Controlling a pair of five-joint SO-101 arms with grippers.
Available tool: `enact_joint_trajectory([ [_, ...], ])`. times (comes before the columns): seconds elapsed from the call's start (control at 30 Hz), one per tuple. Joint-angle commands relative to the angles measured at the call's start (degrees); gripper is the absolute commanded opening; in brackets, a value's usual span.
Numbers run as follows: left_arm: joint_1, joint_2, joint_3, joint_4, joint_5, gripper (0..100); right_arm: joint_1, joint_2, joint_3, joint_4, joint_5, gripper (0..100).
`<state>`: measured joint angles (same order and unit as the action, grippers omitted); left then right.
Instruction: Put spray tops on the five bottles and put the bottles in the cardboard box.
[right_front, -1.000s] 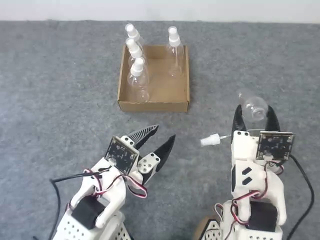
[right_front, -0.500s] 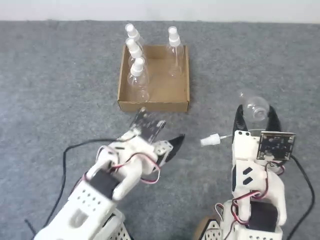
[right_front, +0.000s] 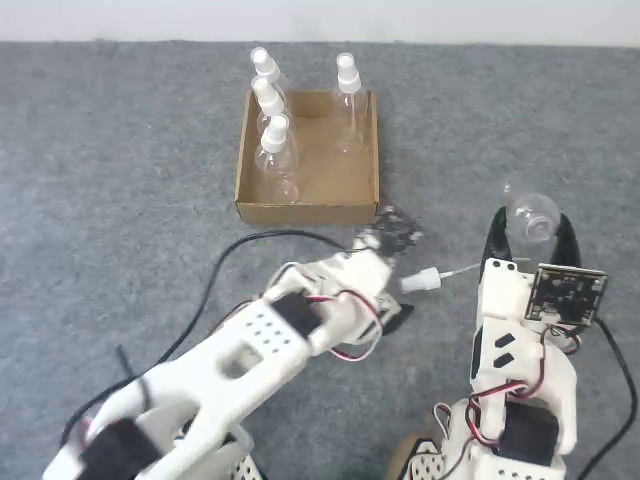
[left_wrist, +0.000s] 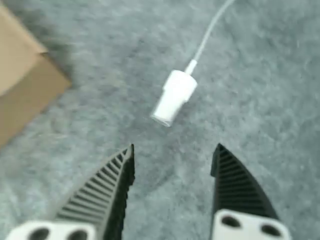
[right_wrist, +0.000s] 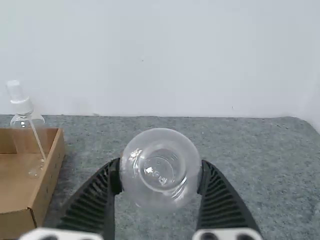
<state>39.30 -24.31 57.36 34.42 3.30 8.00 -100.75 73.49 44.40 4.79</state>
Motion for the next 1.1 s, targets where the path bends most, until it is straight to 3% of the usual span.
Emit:
enact_joint_trajectory([
  [0.0, 0.7, 11.4, -9.5, -2.0, -0.6, 24, 0.5, -0.9, -4.0, -1.4, -0.8, 4.3],
  [0.13, 1.0, 21.2, -17.6, -1.1, -0.7, 24, 0.2, -0.9, -4.0, -1.2, -0.8, 4.3],
  [0.3, 1.0, 29.6, -29.0, 7.8, -3.9, 24, 0.2, -0.9, -3.9, -1.2, -0.8, 4.3],
  [0.57, 1.1, 37.9, -39.4, 15.7, -4.7, 24, 0.1, -0.9, -3.9, -1.2, -0.8, 4.3],
  [0.87, 3.2, 41.2, -42.9, 17.7, -4.7, 9, 0.1, -0.9, -3.9, -1.2, -0.8, 4.3],
  [1.07, 3.2, 41.4, -42.9, 19.1, -4.7, 9, 0.1, -0.9, -3.9, -1.1, -0.8, 4.3],
])
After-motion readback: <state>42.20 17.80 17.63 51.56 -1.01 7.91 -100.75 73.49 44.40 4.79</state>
